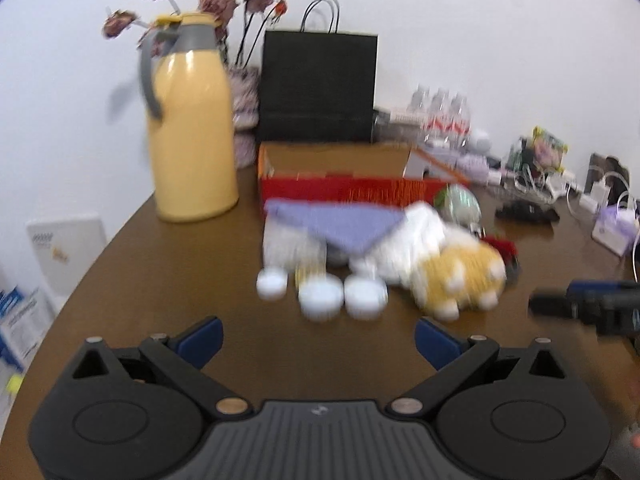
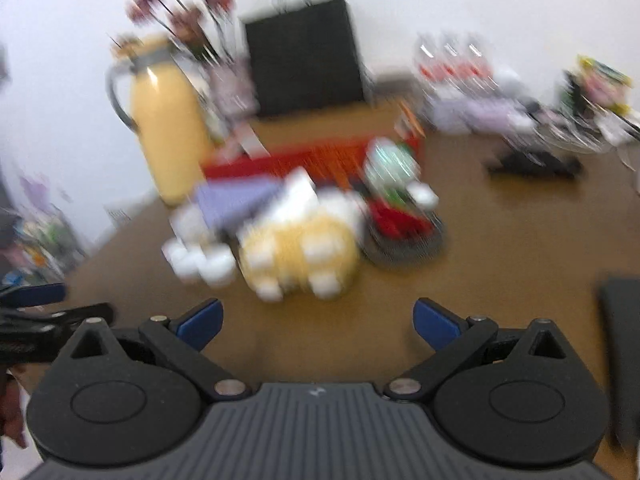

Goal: Organize objects
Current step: 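Grasp the purple cloth pouch with the left and right grippers together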

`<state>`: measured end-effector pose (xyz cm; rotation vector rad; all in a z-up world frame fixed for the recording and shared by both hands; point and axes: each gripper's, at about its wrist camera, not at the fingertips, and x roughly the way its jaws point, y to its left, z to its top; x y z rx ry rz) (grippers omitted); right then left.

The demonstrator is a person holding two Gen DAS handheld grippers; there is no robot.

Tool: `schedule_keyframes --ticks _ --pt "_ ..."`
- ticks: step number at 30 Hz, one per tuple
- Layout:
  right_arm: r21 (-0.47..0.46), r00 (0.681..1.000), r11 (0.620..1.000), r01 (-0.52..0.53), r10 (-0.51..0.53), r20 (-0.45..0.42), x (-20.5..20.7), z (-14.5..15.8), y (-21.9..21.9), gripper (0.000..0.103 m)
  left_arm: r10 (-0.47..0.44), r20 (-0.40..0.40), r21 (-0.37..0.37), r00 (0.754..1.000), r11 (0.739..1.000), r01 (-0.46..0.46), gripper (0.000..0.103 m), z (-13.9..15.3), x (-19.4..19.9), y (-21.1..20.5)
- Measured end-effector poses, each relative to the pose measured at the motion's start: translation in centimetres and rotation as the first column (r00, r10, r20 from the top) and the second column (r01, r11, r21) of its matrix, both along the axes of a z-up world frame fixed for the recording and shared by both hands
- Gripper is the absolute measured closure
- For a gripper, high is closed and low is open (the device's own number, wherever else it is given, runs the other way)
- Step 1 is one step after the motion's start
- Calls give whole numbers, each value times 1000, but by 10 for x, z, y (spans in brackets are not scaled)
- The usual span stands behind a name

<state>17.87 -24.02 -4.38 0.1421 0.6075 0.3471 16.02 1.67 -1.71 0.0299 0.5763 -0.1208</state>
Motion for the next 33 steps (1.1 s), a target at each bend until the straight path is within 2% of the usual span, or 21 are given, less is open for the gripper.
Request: schedule_keyframes --ticks 1,2,4,7,9,10,11,14,16,17,18,20,23,27,30,31,33 --pt "12 998 999 -39 39 -44 13 1 3 0 -9 -12 9 1000 1000 9 3 1 16 2" --pt "49 998 998 -50 52 -41 20 4 4 0 -10 -4 5 1000 1000 10 3 3 29 5" --pt "146 996 986 -84 80 32 31 12 9 0 3 31 -10 1000 1000 -2 2 11 58 13" --pt "119 994 989 -88 80 70 59 21 37 0 23 74 2 997 1000 -23 1 18 108 24" --pt "115 996 991 -75 68 64 79 18 54 13 3 74 27 997 1000 -5 1 13 140 28" --pt "134 997 988 -74 69 42 93 14 62 30 -11 54 33 998 999 9 4 8 158 29" --pt "150 998 986 -70 70 9 106 7 68 49 -36 22 37 999 999 35 14 3 176 31" --pt "171 996 984 -38 51 -72 134 -9 82 64 -45 -60 -16 997 999 44 34 -9 215 37" --pt "164 996 986 -10 24 -87 144 -19 88 71 -70 -101 -49 992 997 66 38 -17 227 40" --pt "174 996 985 -8 23 -86 147 -22 90 80 -91 -107 -63 990 994 85 53 -20 228 42" --pt "185 996 983 -7 22 -81 149 -23 91 85 -118 -99 -94 988 990 108 61 -20 229 44" --pt "192 997 981 -13 28 -77 151 -24 91 98 -111 -93 -130 989 987 99 84 -13 225 49" --pt "181 999 983 -34 40 -30 138 -12 89 98 -123 -62 -120 990 986 115 98 1 208 45" --pt "185 994 977 -107 100 47 107 12 81 98 -111 17 -129 994 985 113 98 28 152 36" --pt "129 979 972 -197 188 77 68 28 72 98 -98 76 -152 992 982 109 98 35 91 28" --pt "119 976 969 -217 212 59 53 27 66 98 -94 65 -187 993 977 105 98 30 69 26" --pt "91 974 970 -227 228 4 29 19 56 98 -95 -8 -279 995 956 89 98 12 35 22"
